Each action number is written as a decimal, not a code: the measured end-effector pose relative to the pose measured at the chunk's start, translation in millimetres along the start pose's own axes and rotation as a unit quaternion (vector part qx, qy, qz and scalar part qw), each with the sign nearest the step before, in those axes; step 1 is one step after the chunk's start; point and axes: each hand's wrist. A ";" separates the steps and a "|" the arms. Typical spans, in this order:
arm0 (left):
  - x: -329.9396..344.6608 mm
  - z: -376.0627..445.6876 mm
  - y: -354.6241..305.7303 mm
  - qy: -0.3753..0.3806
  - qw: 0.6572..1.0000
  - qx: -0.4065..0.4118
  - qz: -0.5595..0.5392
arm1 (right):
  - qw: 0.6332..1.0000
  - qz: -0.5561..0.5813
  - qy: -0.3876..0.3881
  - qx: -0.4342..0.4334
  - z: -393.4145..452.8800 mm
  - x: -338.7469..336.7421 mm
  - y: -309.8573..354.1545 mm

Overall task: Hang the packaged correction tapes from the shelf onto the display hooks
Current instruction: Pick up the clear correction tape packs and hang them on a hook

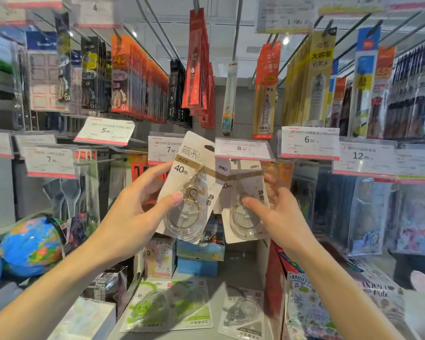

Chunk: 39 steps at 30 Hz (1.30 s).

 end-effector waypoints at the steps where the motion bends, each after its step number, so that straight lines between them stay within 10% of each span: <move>1: 0.2 0.0 0.9 -0.003 1.000 -0.002 0.000 | 1.000 -0.003 -0.007 -0.007 1.4 1.4 -2.2; 29: 33.8 -21.7 28.8 0.030 0.990 -0.103 -0.096 | 0.994 -0.088 0.003 0.058 -5.2 -6.8 -39.7; 39: 82.7 -21.6 21.1 0.037 0.983 -0.127 -0.128 | 0.989 0.084 0.107 0.054 -43.0 -1.6 -26.1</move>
Point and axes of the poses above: each hand's wrist, its own z-axis towards the middle knuckle, its own x-axis out of the palm, y = z × x, and after that the axes turned 4 degrees about z, right-handed
